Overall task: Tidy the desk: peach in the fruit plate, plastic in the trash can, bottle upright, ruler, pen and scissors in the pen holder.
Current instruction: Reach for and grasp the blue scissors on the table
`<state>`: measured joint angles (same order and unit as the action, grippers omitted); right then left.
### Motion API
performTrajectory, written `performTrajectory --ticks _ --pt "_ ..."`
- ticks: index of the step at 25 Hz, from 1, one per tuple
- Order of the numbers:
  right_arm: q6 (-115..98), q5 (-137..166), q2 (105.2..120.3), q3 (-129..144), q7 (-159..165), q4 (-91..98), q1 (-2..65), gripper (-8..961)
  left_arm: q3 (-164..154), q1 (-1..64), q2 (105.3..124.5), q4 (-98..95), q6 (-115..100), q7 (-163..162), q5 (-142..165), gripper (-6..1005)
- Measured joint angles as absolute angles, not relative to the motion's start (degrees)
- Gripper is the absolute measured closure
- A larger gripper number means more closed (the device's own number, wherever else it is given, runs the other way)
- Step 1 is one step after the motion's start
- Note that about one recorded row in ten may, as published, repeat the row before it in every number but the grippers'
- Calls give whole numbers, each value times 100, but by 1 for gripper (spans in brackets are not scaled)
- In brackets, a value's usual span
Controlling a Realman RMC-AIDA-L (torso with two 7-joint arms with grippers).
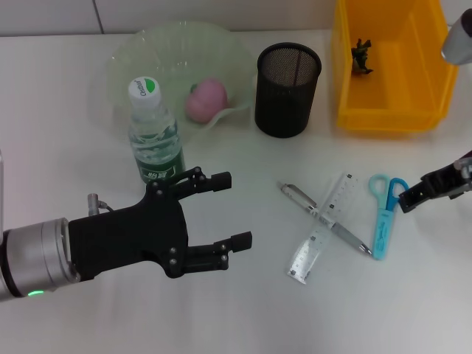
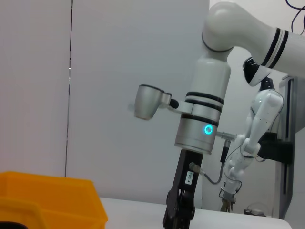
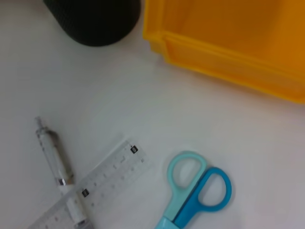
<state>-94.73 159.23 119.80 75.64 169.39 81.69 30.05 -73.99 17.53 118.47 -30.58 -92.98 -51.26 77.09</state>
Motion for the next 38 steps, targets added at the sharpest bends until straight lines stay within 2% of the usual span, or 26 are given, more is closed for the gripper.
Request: performTrajectory --ticks 12,38 --pt "-8912 15642 11988 7592 16943 7117 3391 115 -7404 1790 11847 -2896 -9275 -5051 7700 167" --pt "-8810 15660 11984 7602 16945 6649 3620 134 -7373 1793 11847 -2891 -9332 -5045 7687 168"
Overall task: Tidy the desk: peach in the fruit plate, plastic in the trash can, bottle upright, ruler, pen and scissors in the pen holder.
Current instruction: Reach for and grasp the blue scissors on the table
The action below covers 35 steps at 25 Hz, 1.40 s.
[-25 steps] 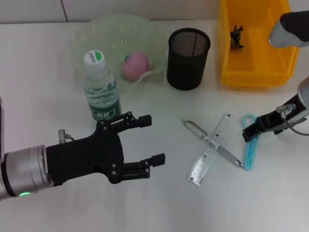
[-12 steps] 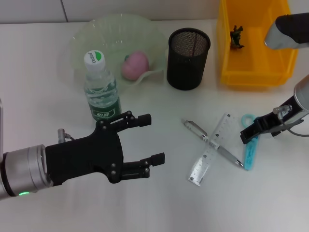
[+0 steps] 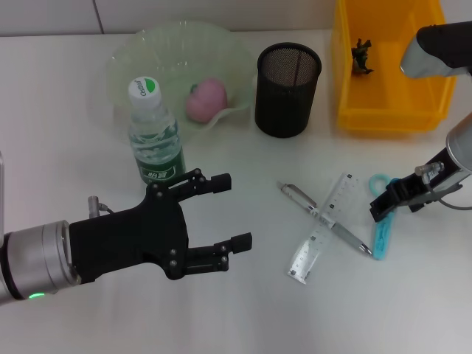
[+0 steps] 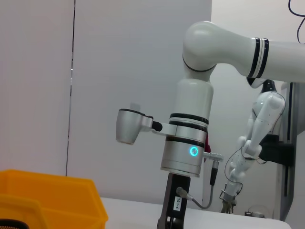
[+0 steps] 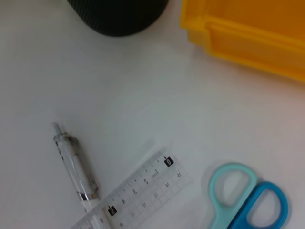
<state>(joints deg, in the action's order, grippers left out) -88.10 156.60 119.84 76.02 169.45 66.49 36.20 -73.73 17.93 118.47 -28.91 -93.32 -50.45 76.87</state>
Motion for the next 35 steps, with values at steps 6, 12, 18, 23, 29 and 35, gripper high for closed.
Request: performTrajectory --ticks 6,12,18,23,29,35 --pt "-8804 15660 11980 7646 16945 6600 3629 320 -7374 1793 11847 -2891 -9333 -5045 7699 169" --pt "-8795 15632 11979 7655 16945 6606 3630 415 -7374 1793 11847 -2891 -9332 -5045 7700 169" --pt "-8782 15520 11979 7654 16946 6602 3637 416 -7374 1793 11847 -2892 -9333 -5047 7699 169" --pt "-8719 15520 11979 7655 16946 6477 3698 416 -7376 1793 11847 -2891 -9334 -5045 7699 169" --pt "-8667 15539 11978 7652 16945 6253 3811 415 -7376 1791 11847 -2891 -9337 -5049 7699 170" --pt "-8681 15544 11981 7660 16945 6289 3820 417 -7373 1784 11839 -2891 -9342 -5067 7699 170"
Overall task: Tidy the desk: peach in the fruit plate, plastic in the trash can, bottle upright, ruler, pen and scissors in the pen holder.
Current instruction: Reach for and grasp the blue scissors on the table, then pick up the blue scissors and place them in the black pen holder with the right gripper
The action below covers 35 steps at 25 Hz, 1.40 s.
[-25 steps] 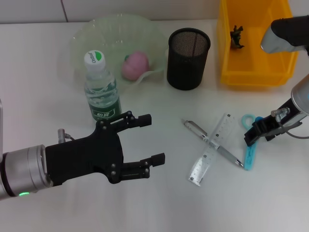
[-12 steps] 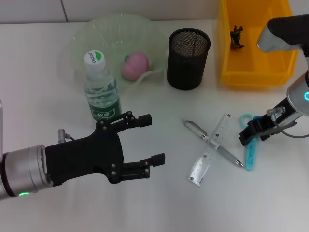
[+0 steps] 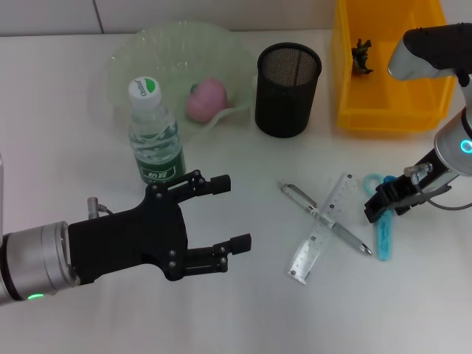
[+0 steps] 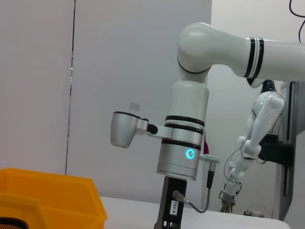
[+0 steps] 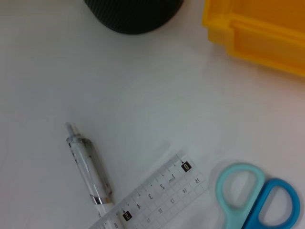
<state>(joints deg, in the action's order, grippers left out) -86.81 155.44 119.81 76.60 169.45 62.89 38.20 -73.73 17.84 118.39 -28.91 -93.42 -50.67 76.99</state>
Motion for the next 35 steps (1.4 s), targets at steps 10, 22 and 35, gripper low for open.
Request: performTrajectory --ticks 10,22,35 --pt "-8727 15626 11975 7676 16945 6257 3814 608 -7398 1790 11839 -2891 -9315 -5080 7699 170" --pt "-8787 15628 11961 7933 16945 6340 3800 606 -7379 1793 11839 -2892 -9322 -5098 7699 170" --pt "-8836 15752 11932 7867 16945 6435 3726 735 -7379 1787 11848 -2891 -9339 -5106 7699 170"
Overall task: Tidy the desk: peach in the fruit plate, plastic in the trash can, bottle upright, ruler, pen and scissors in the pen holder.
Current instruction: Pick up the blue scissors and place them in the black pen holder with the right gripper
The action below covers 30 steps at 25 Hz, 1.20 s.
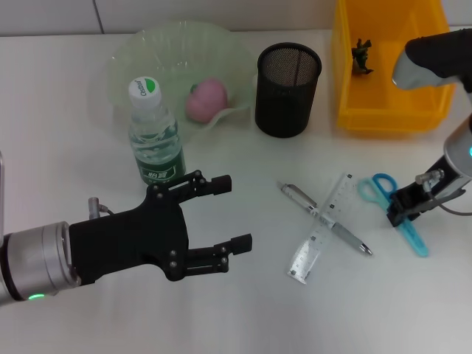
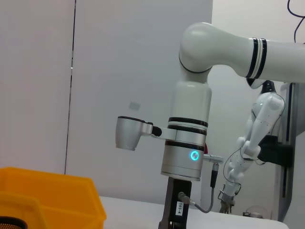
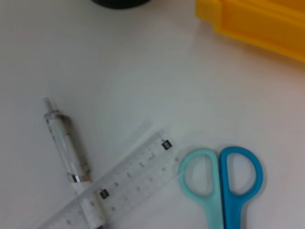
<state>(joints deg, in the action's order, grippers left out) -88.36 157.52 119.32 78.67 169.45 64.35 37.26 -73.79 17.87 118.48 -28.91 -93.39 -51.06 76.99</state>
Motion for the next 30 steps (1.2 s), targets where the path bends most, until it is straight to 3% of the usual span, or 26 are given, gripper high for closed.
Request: performTrajectory --ticks 21,30 --pt "-8934 15641 11932 7270 16763 7995 2951 705 -7376 1789 11847 -2892 -9367 -5106 7675 170" --pt "-6800 12467 11936 7109 14720 8834 1929 692 -7391 1766 11847 -2892 -9388 -5061 7662 170"
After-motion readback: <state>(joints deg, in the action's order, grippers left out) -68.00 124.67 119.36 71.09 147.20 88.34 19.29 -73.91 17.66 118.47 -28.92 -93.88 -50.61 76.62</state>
